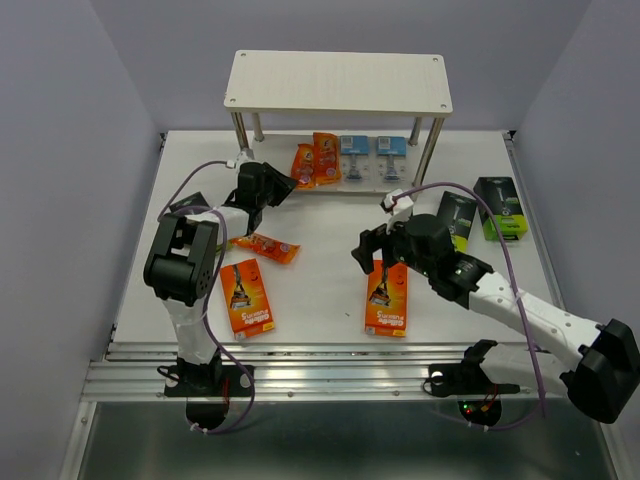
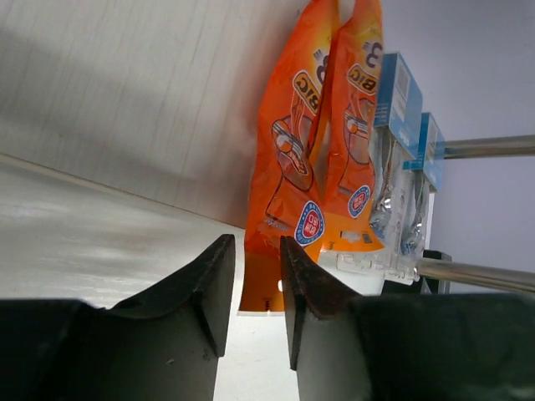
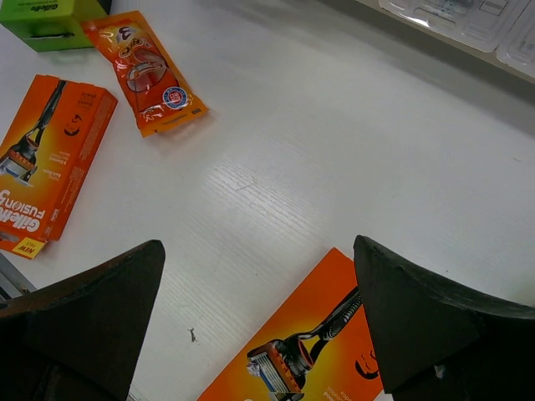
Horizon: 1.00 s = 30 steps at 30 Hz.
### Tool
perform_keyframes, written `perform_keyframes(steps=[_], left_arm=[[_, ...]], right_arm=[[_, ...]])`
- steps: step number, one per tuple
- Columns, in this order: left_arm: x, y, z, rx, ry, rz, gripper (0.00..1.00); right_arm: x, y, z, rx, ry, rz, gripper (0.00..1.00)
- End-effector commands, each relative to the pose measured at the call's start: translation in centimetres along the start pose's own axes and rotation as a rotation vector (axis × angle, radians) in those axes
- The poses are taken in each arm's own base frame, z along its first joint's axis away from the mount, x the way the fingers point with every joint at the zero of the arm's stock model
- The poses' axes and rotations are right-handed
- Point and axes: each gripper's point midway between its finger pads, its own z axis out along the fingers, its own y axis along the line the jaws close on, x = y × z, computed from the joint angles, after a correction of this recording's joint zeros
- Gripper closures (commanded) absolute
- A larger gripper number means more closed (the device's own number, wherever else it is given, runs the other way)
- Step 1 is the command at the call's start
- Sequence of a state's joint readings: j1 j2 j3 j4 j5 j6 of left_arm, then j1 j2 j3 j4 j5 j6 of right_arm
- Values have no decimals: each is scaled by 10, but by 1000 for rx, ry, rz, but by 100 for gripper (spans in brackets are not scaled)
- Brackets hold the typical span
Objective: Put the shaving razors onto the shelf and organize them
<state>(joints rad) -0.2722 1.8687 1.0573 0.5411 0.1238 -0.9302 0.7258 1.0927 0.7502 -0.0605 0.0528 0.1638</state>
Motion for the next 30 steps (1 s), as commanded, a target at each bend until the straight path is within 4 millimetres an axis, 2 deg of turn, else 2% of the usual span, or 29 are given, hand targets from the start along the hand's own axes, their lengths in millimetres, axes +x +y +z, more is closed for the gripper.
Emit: perform_keyframes(steps=[1, 3, 5, 6, 7, 9, 13, 15, 17, 22, 23, 26, 30], left_arm=[[-15, -19, 2, 45, -61, -27, 64], [-15, -18, 2, 40, -64, -31, 69], [-15, -20, 2, 44, -66, -33, 82], [-14, -20, 3, 41, -65, -33, 82], [-14, -18, 3, 39, -65, -35, 92], [-12, -18, 3, 40, -61, -43, 100], [-10, -18, 2, 44, -64, -76, 100], [-7, -7, -2, 18, -82, -124, 100], [-11, -12, -6, 37, -120, -157, 100], [-13, -6, -16, 1, -208, -258, 100], [-19, -11, -20, 10, -244, -261, 100], [-16, -26, -13, 53, -209, -207, 100], [-13, -30, -4, 63, -174, -201, 100]], right_arm=[[-18, -4, -9, 21, -63, 3, 0], [-19, -4, -10, 21, -66, 5, 0], [-20, -5, -10, 25, -70, 5, 0], [-20, -5, -10, 25, -70, 7, 0], [-19, -5, -11, 25, -70, 7, 0], [-19, -5, -11, 26, -70, 9, 0], [-17, -6, -11, 31, -68, 8, 0], [-17, -6, -11, 30, -66, 11, 0], [-17, -6, -11, 30, -68, 11, 0], [-17, -6, -11, 29, -69, 10, 0], [-17, -6, -11, 30, -68, 10, 0], [-17, -5, -11, 25, -68, 8, 0], [-18, -5, -14, 24, -77, 12, 0]])
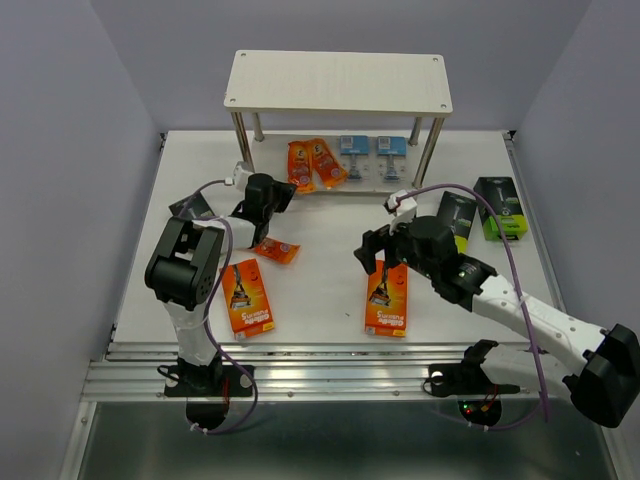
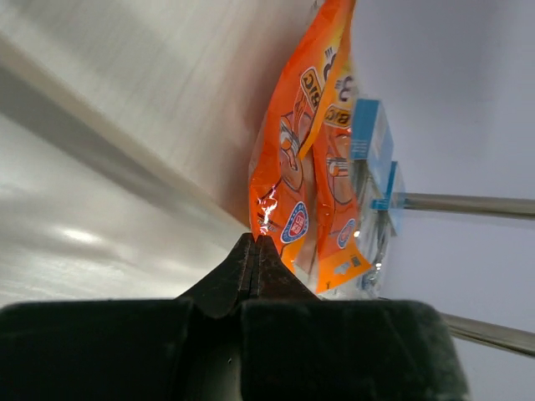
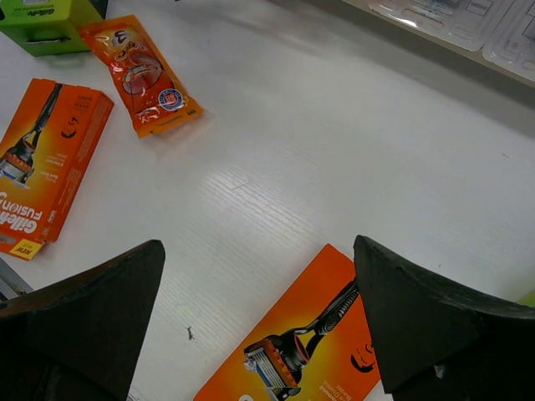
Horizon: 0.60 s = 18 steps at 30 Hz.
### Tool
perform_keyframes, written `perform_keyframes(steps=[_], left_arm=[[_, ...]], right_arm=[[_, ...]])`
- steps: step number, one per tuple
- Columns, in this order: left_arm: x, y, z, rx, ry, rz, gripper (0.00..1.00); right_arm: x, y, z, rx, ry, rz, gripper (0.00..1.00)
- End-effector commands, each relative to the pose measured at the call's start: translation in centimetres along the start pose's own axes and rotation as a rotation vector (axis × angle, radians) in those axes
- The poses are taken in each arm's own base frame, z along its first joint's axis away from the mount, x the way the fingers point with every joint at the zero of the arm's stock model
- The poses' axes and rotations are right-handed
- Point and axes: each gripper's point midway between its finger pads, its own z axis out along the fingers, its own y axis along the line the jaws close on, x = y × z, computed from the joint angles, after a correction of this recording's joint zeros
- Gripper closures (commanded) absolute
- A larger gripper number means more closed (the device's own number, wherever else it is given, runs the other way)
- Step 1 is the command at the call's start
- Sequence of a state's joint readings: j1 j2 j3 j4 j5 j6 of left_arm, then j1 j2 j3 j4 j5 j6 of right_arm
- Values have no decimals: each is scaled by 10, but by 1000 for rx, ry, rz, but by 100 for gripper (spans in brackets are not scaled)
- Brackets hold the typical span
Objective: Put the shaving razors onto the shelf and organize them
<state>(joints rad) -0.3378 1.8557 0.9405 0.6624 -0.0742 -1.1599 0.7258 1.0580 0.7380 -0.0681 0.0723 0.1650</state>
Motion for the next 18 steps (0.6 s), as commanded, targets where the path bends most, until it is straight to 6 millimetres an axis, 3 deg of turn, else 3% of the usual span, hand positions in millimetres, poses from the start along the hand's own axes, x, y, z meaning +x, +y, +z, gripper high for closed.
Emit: perform_keyframes(steps=[1, 9, 18], left_arm=[[-13, -44, 2, 112, -31, -6, 100], [-14, -51, 6, 122, -30, 2, 100], [-13, -57, 23, 123, -23, -3, 100]], right_arm=[[-17, -2, -8, 8, -62, 12, 0], [-18, -2, -10, 9, -70, 14, 0], [-18, -4, -10, 18, -72, 16, 0]])
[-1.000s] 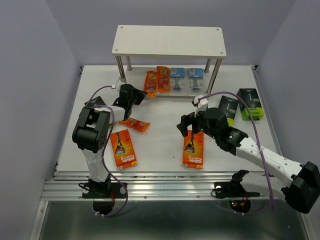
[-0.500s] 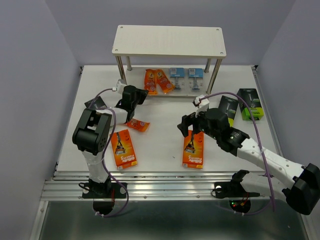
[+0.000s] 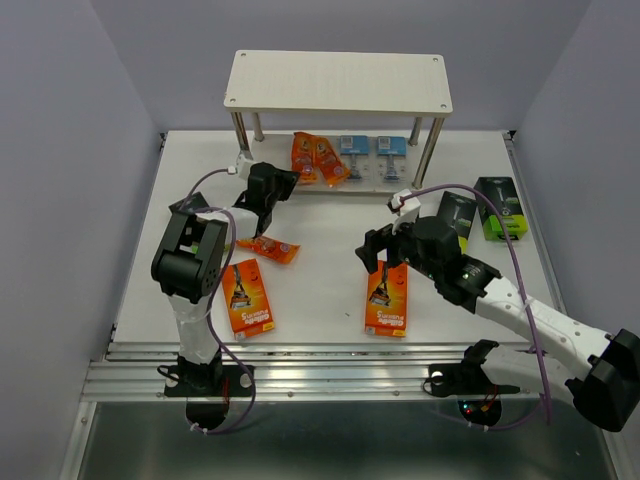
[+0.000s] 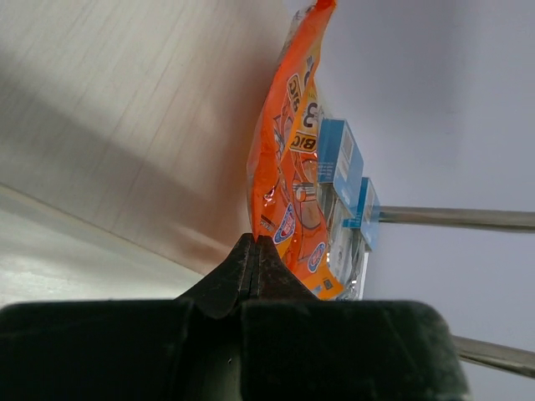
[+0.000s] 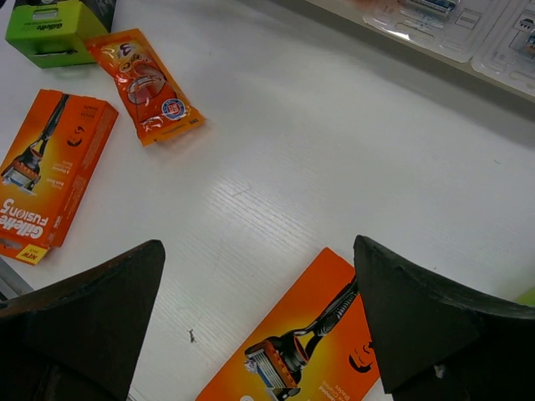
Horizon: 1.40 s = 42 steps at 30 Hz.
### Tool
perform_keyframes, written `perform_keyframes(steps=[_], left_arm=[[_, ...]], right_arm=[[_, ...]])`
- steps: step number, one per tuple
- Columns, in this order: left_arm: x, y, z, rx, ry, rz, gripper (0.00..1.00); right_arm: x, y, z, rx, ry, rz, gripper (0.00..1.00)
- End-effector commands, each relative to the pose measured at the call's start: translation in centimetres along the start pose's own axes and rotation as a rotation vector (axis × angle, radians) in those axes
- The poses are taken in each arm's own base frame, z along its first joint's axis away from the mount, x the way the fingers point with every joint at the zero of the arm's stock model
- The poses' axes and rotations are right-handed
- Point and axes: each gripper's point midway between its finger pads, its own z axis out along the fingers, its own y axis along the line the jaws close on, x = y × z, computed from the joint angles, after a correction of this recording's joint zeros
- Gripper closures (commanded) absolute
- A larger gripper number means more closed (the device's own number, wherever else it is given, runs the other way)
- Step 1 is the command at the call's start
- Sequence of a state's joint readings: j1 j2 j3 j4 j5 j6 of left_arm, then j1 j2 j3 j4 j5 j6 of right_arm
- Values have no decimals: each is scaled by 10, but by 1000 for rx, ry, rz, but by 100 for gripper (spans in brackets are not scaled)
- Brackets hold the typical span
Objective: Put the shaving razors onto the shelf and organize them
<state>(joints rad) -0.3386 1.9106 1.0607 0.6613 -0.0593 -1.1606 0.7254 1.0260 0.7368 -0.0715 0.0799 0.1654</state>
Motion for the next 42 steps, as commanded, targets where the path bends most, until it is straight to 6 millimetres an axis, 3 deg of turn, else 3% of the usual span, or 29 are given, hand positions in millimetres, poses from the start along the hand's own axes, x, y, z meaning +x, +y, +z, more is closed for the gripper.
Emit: perform_keyframes(steps=[1, 7, 11, 12, 13, 18, 22, 24, 26, 27, 28, 30, 31, 32, 34, 35, 37, 38, 39, 40, 41, 42], left_arm=[[-6, -24, 8, 56, -16, 3, 100], [-7, -29, 12, 59, -12, 20, 100], [-8, -27, 0, 48, -11, 10, 98], [-9, -26, -4, 44, -18, 11, 91], [-11, -28, -11, 46, -25, 10, 76], [-22, -38, -32, 61, -55, 31, 37], [-32, -54, -61, 76, -59, 72, 22], [-32, -58, -74, 80, -46, 102, 16], [-33, -57, -100, 67, -30, 150, 5], [-36, -53, -110, 44, -37, 170, 2], [-34, -29, -121, -52, -19, 206, 1], [-51, -19, -154, -111, -80, 246, 1], [-54, -8, -166, -157, -87, 262, 1], [-56, 13, -192, -226, -84, 284, 1], [-64, 37, -217, -311, -124, 286, 1], [-66, 55, -239, -364, -138, 279, 1], [-67, 70, -259, -402, -153, 269, 1], [-67, 81, -274, -414, -159, 269, 1], [-71, 86, -282, -426, -184, 267, 1], [-72, 92, -288, -438, -195, 261, 1], [-72, 98, -300, -448, -200, 260, 1], [-73, 101, -305, -453, -208, 251, 1]], right_arm=[[-10, -3, -4, 15, -45, 14, 0], [-11, -4, -5, 18, -49, 12, 0], [-10, -3, -5, 13, -48, 14, 0], [-10, -3, -5, 10, -47, 14, 0], [-9, -2, -5, 6, -45, 14, 0], [-8, 8, -2, -54, -29, -15, 0], [-4, 18, 3, -119, -4, -57, 0], [-4, 33, 4, -181, -3, -82, 0], [0, 44, 11, -222, 13, -128, 0], [3, 50, 15, -244, 27, -146, 0], [8, 64, 23, -280, 55, -182, 0], [16, 80, 35, -318, 84, -252, 0], [5, 101, 40, -362, 45, -317, 0], [21, 107, 57, -374, 90, -349, 0], [29, 123, 74, -434, 106, -442, 0], [36, 137, 92, -475, 132, -472, 0], [34, 145, 114, -492, 124, -518, 0], [16, 154, 126, -499, 87, -522, 0], [34, 155, 143, -504, 133, -535, 0], [36, 157, 152, -504, 142, -540, 0], [22, 163, 162, -499, 117, -543, 0], [27, 164, 170, -500, 131, -547, 0]])
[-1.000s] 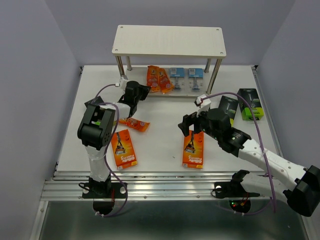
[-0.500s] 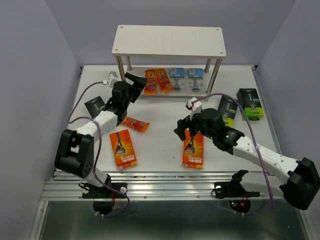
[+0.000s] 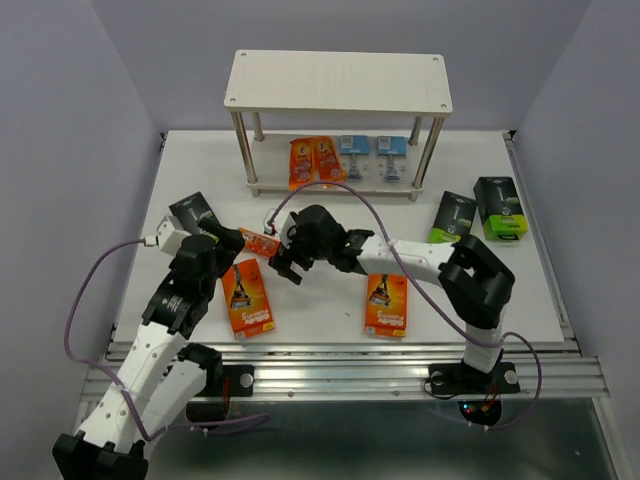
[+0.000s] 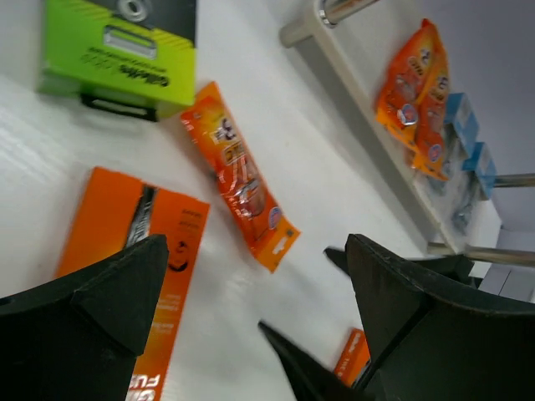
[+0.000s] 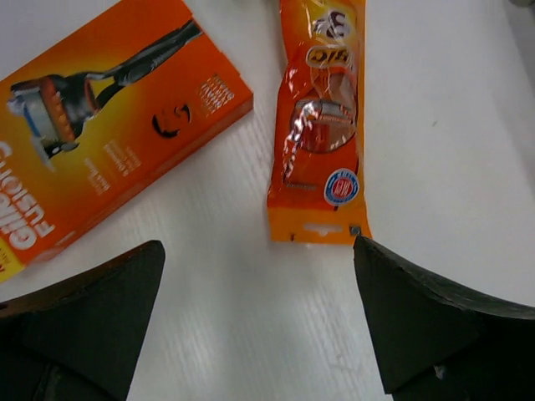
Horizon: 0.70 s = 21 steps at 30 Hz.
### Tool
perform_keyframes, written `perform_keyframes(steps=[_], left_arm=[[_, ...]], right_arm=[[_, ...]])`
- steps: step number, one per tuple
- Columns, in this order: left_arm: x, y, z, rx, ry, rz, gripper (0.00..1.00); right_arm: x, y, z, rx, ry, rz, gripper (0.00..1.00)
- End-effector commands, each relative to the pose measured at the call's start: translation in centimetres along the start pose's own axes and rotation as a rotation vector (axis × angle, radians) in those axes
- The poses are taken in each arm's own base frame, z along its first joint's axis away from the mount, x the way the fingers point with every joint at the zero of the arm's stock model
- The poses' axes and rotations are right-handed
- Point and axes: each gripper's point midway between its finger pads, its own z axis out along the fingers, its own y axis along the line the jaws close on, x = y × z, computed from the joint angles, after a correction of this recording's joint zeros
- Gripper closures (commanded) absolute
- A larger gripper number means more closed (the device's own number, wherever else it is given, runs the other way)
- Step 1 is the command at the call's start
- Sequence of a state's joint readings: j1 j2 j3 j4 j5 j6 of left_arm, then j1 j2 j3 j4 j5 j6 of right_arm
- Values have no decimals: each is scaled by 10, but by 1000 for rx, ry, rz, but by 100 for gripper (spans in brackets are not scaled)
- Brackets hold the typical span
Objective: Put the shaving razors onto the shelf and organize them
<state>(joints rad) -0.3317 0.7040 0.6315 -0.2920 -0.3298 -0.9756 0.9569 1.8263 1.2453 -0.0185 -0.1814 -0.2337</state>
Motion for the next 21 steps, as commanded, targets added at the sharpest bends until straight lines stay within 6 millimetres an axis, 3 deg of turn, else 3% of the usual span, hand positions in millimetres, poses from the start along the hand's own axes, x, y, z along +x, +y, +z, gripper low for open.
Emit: perform_keyframes(steps=[1, 2, 4, 5, 7, 8, 12, 14, 15, 17, 20, 21], left_arm=[[4, 65, -26, -185, -16, 23, 1], [6, 61, -28, -158, -4, 1, 1], [7, 54, -32, -117, 5, -16, 1], [8, 49, -34, -89, 11, -46, 1], [7, 46, -35, -71, 9, -37, 1], [5, 45, -36, -72, 8, -36, 1], [5, 46, -34, -89, 11, -14, 1], [8, 49, -31, -98, 16, -2, 1], [9, 50, -31, -104, 19, -7, 1], [9, 50, -31, -104, 19, -17, 1], [1, 47, -34, -91, -13, -38, 1], [-4, 46, -35, -89, -37, -43, 1]], right_arm=[[-29, -16, 33, 6, -54, -78, 0], [-37, -22, 40, 22, -66, -80, 0], [-31, -26, 54, 37, -47, -70, 0], [-17, -28, 67, 40, -17, -64, 0], [-16, -28, 78, 33, -16, -65, 0], [0, -28, 87, 33, 24, -53, 0], [20, -39, 101, 48, 73, 3, 5], [26, -38, 102, 41, 97, 13, 19], [24, -34, 101, 28, 90, 27, 43], [24, -34, 97, 39, 89, 45, 75], [-1, -43, 78, 107, 22, 103, 82], [2, -48, 71, 158, 24, 128, 86]])
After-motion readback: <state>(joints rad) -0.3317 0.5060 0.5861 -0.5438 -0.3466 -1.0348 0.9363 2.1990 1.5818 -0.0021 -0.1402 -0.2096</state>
